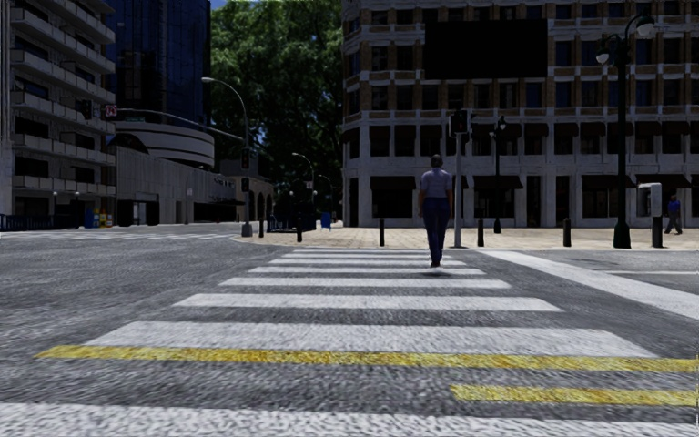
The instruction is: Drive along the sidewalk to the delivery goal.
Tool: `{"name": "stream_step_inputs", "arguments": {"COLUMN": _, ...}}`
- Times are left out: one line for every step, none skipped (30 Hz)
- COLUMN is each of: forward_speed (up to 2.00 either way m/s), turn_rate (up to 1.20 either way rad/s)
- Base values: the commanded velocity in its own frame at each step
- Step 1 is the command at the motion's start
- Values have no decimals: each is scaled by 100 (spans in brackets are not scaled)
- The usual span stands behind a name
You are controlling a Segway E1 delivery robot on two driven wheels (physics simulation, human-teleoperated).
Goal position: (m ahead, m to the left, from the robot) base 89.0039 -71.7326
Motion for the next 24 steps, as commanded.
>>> {"name": "stream_step_inputs", "arguments": {"forward_speed": 200, "turn_rate": 11}}
{"name": "stream_step_inputs", "arguments": {"forward_speed": 200, "turn_rate": 11}}
{"name": "stream_step_inputs", "arguments": {"forward_speed": 200, "turn_rate": 11}}
{"name": "stream_step_inputs", "arguments": {"forward_speed": 200, "turn_rate": 11}}
{"name": "stream_step_inputs", "arguments": {"forward_speed": 200, "turn_rate": 11}}
{"name": "stream_step_inputs", "arguments": {"forward_speed": 200, "turn_rate": 12}}
{"name": "stream_step_inputs", "arguments": {"forward_speed": 200, "turn_rate": 12}}
{"name": "stream_step_inputs", "arguments": {"forward_speed": 200, "turn_rate": 12}}
{"name": "stream_step_inputs", "arguments": {"forward_speed": 200, "turn_rate": 12}}
{"name": "stream_step_inputs", "arguments": {"forward_speed": 200, "turn_rate": 12}}
{"name": "stream_step_inputs", "arguments": {"forward_speed": 200, "turn_rate": 12}}
{"name": "stream_step_inputs", "arguments": {"forward_speed": 200, "turn_rate": 12}}
{"name": "stream_step_inputs", "arguments": {"forward_speed": 200, "turn_rate": 12}}
{"name": "stream_step_inputs", "arguments": {"forward_speed": 200, "turn_rate": 12}}
{"name": "stream_step_inputs", "arguments": {"forward_speed": 200, "turn_rate": 12}}
{"name": "stream_step_inputs", "arguments": {"forward_speed": 200, "turn_rate": 12}}
{"name": "stream_step_inputs", "arguments": {"forward_speed": 200, "turn_rate": 12}}
{"name": "stream_step_inputs", "arguments": {"forward_speed": 200, "turn_rate": 12}}
{"name": "stream_step_inputs", "arguments": {"forward_speed": 200, "turn_rate": 16}}
{"name": "stream_step_inputs", "arguments": {"forward_speed": 200, "turn_rate": 27}}
{"name": "stream_step_inputs", "arguments": {"forward_speed": 200, "turn_rate": 33}}
{"name": "stream_step_inputs", "arguments": {"forward_speed": 200, "turn_rate": 33}}
{"name": "stream_step_inputs", "arguments": {"forward_speed": 200, "turn_rate": 35}}
{"name": "stream_step_inputs", "arguments": {"forward_speed": 200, "turn_rate": 36}}
